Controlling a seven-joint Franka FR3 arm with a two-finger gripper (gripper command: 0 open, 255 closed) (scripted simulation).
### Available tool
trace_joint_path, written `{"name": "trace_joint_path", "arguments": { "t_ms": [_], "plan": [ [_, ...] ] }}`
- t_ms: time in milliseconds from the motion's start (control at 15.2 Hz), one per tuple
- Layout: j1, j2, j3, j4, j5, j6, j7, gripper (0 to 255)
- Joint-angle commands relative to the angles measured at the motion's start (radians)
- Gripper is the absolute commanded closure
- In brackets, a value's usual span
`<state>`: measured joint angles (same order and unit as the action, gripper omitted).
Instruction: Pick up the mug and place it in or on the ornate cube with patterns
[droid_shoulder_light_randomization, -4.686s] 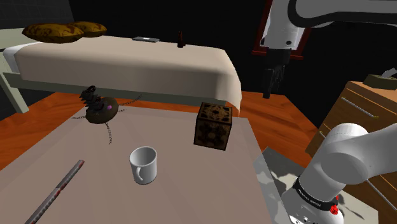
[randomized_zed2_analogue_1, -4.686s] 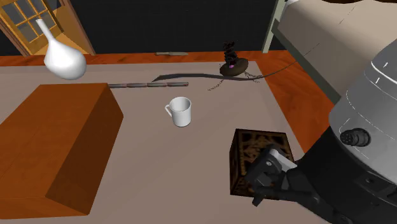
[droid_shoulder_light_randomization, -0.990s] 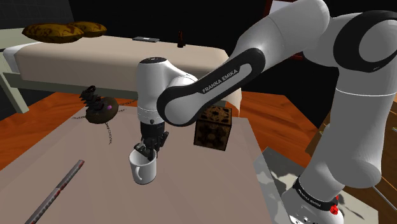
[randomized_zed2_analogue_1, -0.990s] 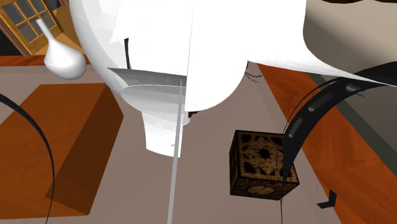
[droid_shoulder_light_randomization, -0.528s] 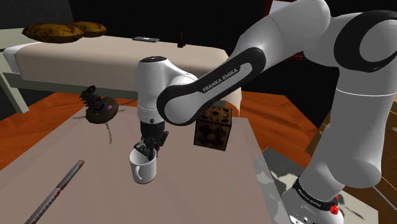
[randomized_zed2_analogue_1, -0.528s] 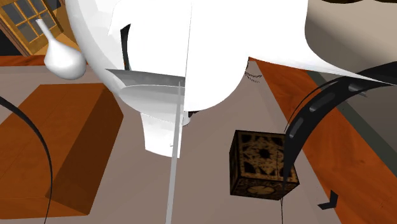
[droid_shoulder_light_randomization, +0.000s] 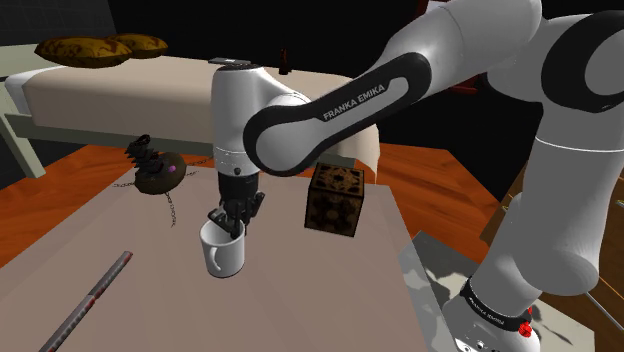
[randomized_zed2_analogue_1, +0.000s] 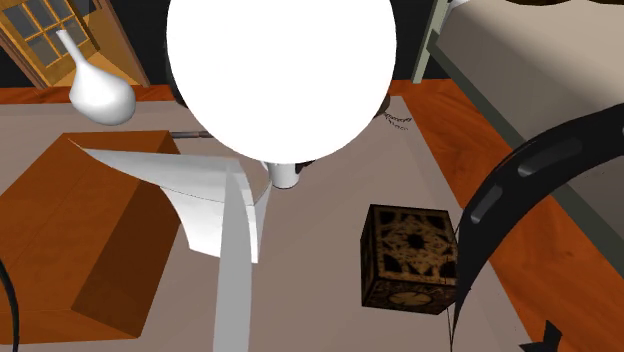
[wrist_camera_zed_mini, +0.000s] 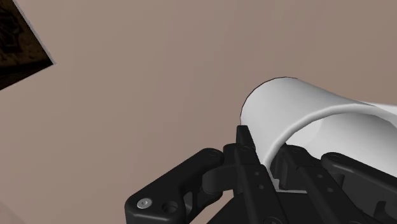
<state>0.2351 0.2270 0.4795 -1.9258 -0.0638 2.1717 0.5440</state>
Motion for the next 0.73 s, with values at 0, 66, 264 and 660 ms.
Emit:
{"name": "trace_joint_path", "arguments": {
  "t_ms": [0,66,264,660],
  "plan": [
    [-0.002,-0.014,0.002,0.012,0.008,-0.025,-0.004,255],
    [-0.003,-0.019,0.003,0.019,0.011,-0.037,-0.006,255],
    [-0.005,-0.035,0.005,0.042,0.020,-0.073,-0.010,255],
    [-0.008,-0.060,0.009,0.094,0.034,-0.148,-0.017,255]
  ]
}}
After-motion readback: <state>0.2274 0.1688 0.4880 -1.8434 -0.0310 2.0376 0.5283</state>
